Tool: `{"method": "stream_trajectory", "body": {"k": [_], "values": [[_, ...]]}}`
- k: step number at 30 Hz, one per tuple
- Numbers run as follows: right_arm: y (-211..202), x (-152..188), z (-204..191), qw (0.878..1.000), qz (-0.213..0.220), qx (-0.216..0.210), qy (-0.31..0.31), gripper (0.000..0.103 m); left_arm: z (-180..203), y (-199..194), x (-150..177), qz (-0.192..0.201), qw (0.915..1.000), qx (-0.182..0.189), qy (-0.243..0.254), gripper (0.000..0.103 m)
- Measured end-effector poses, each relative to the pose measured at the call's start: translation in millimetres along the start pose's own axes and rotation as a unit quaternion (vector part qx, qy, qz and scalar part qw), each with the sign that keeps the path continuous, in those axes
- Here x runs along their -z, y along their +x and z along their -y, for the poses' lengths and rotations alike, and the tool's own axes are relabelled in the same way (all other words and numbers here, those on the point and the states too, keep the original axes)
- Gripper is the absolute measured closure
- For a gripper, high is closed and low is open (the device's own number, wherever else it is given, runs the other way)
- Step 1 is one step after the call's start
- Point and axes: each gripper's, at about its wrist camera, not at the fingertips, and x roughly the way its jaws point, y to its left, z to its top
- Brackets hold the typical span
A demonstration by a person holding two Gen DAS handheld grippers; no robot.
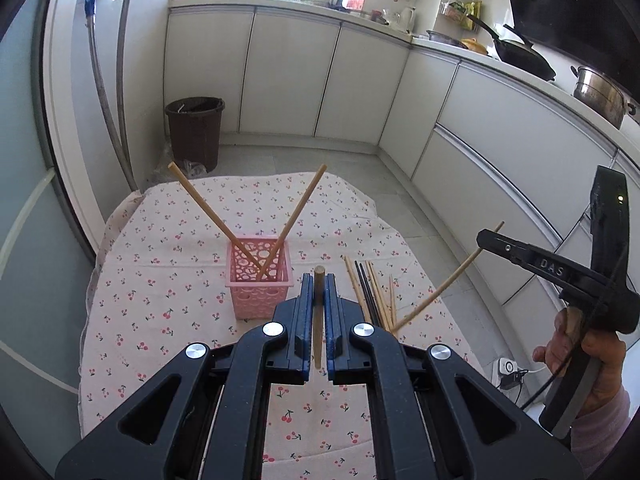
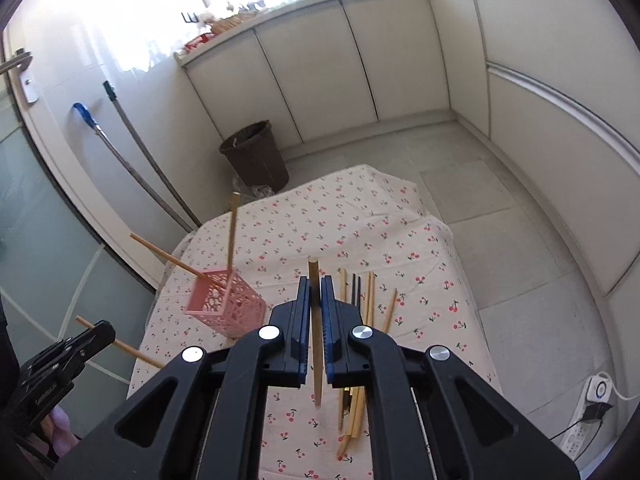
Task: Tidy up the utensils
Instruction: 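Carry the chopstick to the pink basket and drop it in with the left gripper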
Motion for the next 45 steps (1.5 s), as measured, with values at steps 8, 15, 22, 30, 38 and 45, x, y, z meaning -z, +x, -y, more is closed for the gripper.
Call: {"method": "stream_trajectory", "body": {"k": [8, 15, 22, 30, 38, 45], "values": [[-36.8, -42.0, -29.5, 0.996, 0.078, -0.051, 0.008, 0.097, -4.3, -24.5, -46.1, 0.062, 0.9978, -0.015, -0.015, 0.098], [-47.2, -65.4, -47.2, 0.991, 0.104, -0.086, 0.016, 0.097, -16.4, -37.9, -81.3, 0.112, 0.9923, -0.036, -0.038, 0.098], [-29.4, -72.8, -60.5, 0.99, 0.096, -0.098, 0.02, 0.097, -37.2, -18.8, -92.7, 0.132, 0.9869, -0.063, -0.068, 0.098], [-3.0, -81.9, -78.2, 0.99, 0.097, -0.097, 0.027, 0.097, -81.1, 27.1, -82.5, 0.092, 0.9857, -0.066, -0.125, 0.093], [29.1, -87.0, -74.8, 0.99, 0.09, -0.088, 0.066, 0.097, -95.3, -11.9, -84.1, 0.126, 0.9764, -0.062, -0.164, 0.083], [52.6, -80.4, -82.2, 0.992, 0.081, -0.073, 0.071, 0.097, -90.5, -15.6, -81.3, 0.126, 0.9789, -0.071, -0.145, 0.083]]}}
